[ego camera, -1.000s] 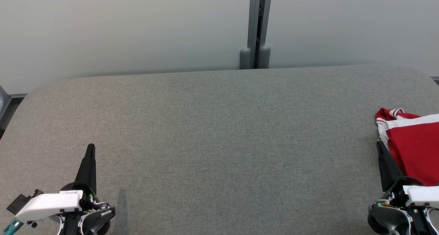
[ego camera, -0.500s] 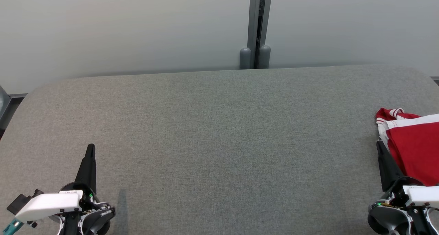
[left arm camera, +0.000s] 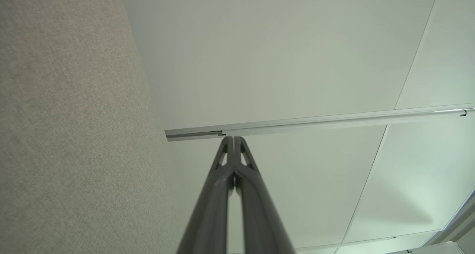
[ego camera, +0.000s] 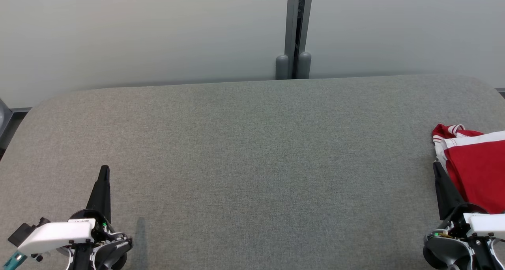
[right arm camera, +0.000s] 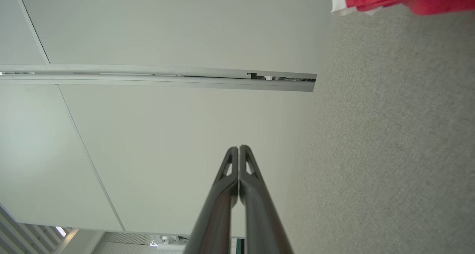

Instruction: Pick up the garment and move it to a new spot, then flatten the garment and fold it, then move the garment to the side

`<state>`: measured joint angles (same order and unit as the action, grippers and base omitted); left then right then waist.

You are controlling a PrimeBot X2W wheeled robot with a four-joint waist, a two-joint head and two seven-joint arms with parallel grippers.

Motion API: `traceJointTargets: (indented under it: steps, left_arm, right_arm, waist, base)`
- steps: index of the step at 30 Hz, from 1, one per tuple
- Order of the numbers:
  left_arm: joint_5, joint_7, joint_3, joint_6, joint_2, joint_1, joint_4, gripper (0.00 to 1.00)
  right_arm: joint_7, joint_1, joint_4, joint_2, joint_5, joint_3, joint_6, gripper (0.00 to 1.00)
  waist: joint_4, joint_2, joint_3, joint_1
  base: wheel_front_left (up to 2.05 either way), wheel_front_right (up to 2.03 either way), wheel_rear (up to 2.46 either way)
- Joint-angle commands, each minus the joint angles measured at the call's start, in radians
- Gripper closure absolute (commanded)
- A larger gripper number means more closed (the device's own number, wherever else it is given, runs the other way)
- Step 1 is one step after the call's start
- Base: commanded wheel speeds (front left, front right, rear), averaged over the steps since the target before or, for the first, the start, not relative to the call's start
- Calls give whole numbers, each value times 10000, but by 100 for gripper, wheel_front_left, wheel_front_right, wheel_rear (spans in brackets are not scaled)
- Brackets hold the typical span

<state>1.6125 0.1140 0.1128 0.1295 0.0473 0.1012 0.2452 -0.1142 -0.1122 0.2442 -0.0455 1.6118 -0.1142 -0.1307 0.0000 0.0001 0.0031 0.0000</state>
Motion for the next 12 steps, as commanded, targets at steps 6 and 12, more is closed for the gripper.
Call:
traceJointTargets:
  steps: [6, 12]
  left_arm:
    - [14, 32, 37, 43, 57, 143, -29, 100]
    - [14, 32, 37, 43, 57, 144, -29, 100]
  right_arm:
    - [-33, 87, -34, -90, 25, -12, 0, 100]
    - [-33, 87, -34, -90, 26, -12, 0, 100]
  waist:
    - [0, -1, 0, 0]
    - [0, -1, 0, 0]
  base:
    - [0, 0, 0]
    - [0, 0, 0]
